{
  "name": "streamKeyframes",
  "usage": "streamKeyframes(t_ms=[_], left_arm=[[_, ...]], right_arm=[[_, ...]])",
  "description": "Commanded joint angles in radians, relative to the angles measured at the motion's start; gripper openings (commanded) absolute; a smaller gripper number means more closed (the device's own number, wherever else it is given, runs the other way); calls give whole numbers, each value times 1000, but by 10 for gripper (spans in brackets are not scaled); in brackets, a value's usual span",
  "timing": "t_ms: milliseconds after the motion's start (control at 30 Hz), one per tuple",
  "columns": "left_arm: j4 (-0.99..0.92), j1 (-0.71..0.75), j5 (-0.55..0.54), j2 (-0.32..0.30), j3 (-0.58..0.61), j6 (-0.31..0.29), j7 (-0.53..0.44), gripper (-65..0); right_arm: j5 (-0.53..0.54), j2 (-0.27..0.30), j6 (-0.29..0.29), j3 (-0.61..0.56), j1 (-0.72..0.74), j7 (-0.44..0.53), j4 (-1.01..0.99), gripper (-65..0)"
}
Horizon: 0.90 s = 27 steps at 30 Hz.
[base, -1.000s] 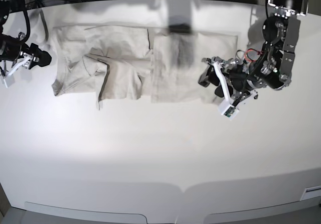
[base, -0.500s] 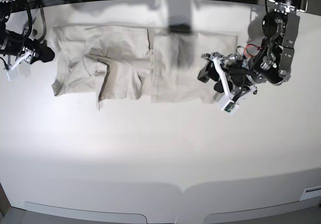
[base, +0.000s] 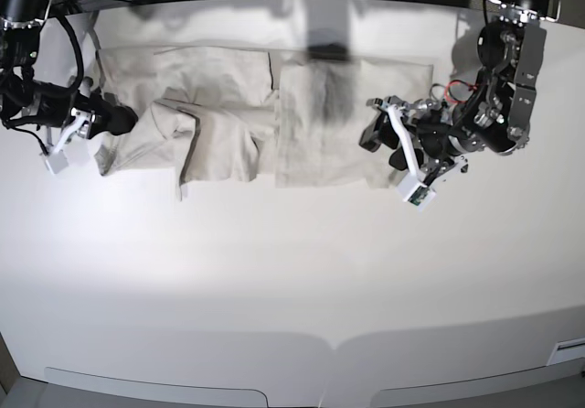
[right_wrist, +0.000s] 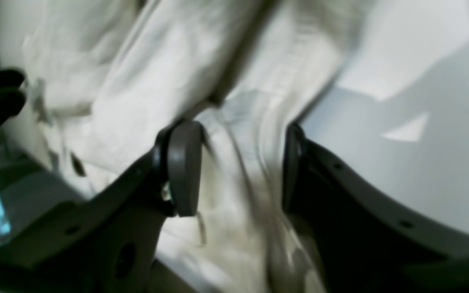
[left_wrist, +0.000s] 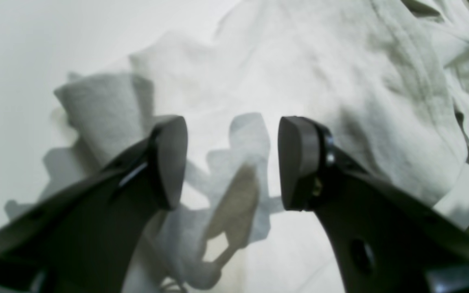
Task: Fold the T-shirt properly
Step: 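Move the right gripper to the shirt's outer end and grasp it, then fold the grasped end over toward the left gripper with the right gripper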
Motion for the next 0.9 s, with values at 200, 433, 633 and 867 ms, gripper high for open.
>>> streamKeyframes(t_ms=[200, 433, 633, 867], left_arm=[[21, -16, -11, -6, -3, -4, -12, -305], [21, -17, -4, -6, -3, -4, -11, -305], [21, -16, -4, -16, -3, -4, -8, -307], [21, -16, -8, -51, -39, -4, -8, -307]], right_arm=[[104, 2, -7, -71, -9, -82, -3, -355], [100, -2, -7, -72, -9, -13, -3, -605], [14, 23, -7, -71, -8, 224, -3, -650], [19, 200, -7, -66, 18, 231, -1, -650]])
